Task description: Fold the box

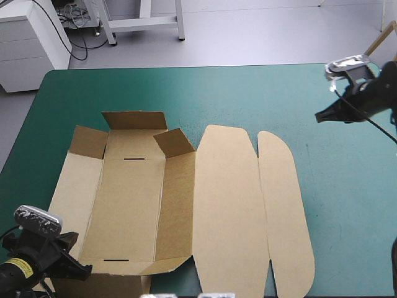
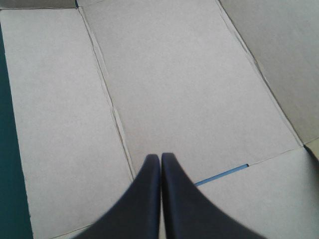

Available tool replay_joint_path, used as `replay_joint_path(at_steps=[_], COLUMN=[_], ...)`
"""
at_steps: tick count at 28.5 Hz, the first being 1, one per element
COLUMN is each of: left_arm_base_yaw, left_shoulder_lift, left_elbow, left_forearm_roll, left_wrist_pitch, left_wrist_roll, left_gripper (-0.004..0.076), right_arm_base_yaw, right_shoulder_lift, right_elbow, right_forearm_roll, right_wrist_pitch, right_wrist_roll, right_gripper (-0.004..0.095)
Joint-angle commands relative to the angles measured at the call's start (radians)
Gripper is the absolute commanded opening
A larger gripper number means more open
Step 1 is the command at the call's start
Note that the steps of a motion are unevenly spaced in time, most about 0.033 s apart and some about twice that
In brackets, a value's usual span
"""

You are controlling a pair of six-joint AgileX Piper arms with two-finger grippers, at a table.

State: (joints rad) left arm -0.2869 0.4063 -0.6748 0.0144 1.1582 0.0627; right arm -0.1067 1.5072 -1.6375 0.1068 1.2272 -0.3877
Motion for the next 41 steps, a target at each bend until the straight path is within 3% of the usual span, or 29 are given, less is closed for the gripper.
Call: replay_joint_path(at_steps=[1,6,15,24,31,36,41], left_arm_base_yaw=[-0.001,-0.001,-0.001,-0.001,-0.001,0.011,0.164], left_shoulder_lift=[0.010,0.010,0.010,0.063,0.275,0.465,0.648], left_elbow=[-0.033,-0.033,-0.033,-0.036,-0.052,-0.170,-0.322], left_forearm_roll=[-0.002,-0.008,-0.014,0.001,0.028,0.052,-0.008], left_wrist_pitch=[-0.040,-0.030,-0.029,-0.058,-0.205,-0.295,-0.362], left_wrist_roll=[-0.010,-0.010,-0.010,-0.010,-0.078,-0.086,-0.089], left_gripper=[-0.0010,-0.0010,-0.0010,-0.0010,-0.0010,-0.0010,-0.0010], right_arm_base_yaw=[-0.091,-0.166,-0.168,-0.168,-0.168,-0.168,-0.164], right_shoulder_lift=[-0.157,-0.368,-0.708,-0.810,-0.810,-0.810,-0.810], right_elbow=[0.101,0.355,0.700,0.841,0.870,0.870,0.870], right_forearm_roll=[0.013,0.015,0.040,0.042,0.051,0.080,0.085], right_wrist_pitch=[-0.022,-0.023,-0.043,-0.135,-0.171,-0.177,-0.177], right_wrist_roll=[0.054,0.106,0.109,0.102,0.091,0.068,0.064], right_gripper=[-0.0015,-0.0014,-0.0015,-0.0020,-0.0019,-0.0019,-0.0019])
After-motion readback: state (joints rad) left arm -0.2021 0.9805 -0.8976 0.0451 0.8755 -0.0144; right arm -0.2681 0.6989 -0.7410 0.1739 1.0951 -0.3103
